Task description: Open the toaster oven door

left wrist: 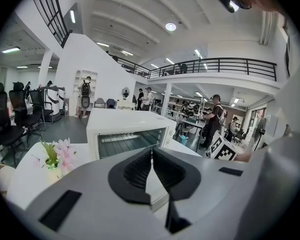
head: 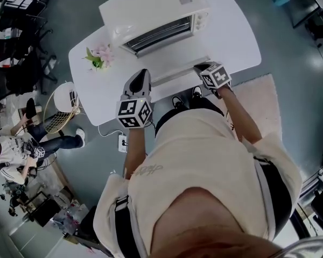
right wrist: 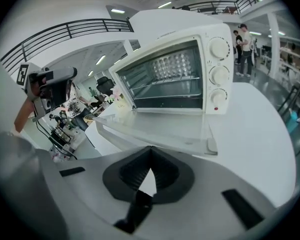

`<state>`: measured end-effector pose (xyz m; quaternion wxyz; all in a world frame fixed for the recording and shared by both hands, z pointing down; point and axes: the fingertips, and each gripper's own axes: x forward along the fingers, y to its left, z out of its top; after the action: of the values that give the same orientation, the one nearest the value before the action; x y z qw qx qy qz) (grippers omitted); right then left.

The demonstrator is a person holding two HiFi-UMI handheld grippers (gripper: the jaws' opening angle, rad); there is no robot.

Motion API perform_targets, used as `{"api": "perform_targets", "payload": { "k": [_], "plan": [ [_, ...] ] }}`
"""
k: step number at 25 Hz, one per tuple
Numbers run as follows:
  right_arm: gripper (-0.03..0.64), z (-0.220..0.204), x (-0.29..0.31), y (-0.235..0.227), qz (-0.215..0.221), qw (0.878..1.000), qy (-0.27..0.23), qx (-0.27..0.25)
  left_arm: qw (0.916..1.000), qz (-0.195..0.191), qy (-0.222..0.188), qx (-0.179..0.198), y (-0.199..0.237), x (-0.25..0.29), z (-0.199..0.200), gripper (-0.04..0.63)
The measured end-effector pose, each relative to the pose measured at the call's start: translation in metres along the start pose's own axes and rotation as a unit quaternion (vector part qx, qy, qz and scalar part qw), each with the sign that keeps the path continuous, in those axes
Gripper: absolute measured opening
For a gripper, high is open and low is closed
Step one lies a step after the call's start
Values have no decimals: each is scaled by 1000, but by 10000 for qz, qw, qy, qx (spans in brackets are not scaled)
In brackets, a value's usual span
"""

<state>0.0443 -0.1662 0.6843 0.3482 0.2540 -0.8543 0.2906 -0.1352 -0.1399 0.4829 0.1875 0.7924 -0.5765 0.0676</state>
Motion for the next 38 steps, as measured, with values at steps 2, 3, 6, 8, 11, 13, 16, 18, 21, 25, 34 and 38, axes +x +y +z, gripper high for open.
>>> {"api": "perform_targets", "payload": {
  "k": [2, 3, 6, 8, 11, 13, 16, 18, 21, 25, 34, 38],
  "plan": [
    [6, -7, 3, 0, -3, 10000, 58, 63, 10000, -11, 12, -4, 1, -1, -1, 28],
    [6, -10, 2, 0, -19, 9999, 82, 100, 10000, -13, 12, -8, 1, -2, -1, 28],
    [6, -15, 1, -3, -62, 9997, 83, 214, 10000, -5, 27, -38, 3, -2, -4, 28],
    [6, -19, 4, -4, -70, 9997, 101, 218, 10000, 8, 60, -72, 6, -2, -8, 28],
    [6, -25, 11, -5, -103, 9995, 187, 213, 9999, 28, 79, -132, 10, -2, -11, 28],
    [6, -28, 11, -4, -143, 9993, 226, 265, 9998, 28, 93, -151, 12, -3, -12, 28],
    [6, -36, 17, -5, -139, 9988, 308, 345, 9998, 50, 106, -174, 17, -2, -13, 28],
    [6, -41, 21, -6, -126, 9985, 380, 386, 9997, 65, 115, -185, 21, 0, -13, 28],
    [6, -48, 28, -9, -133, 9980, 440, 431, 9997, 74, 130, -196, 25, 4, -15, 28],
    [7, -55, 32, -10, -115, 9973, 502, 530, 9997, 54, 175, -180, 26, 9, -17, 28],
    [6, -67, 44, -12, -72, 9951, 567, 806, 9997, 10, 229, -92, 31, 18, -9, 28],
    [7, -73, 50, -16, -78, 9939, 556, 953, 9996, -9, 273, -54, 31, 22, -10, 28]
  ]
}}
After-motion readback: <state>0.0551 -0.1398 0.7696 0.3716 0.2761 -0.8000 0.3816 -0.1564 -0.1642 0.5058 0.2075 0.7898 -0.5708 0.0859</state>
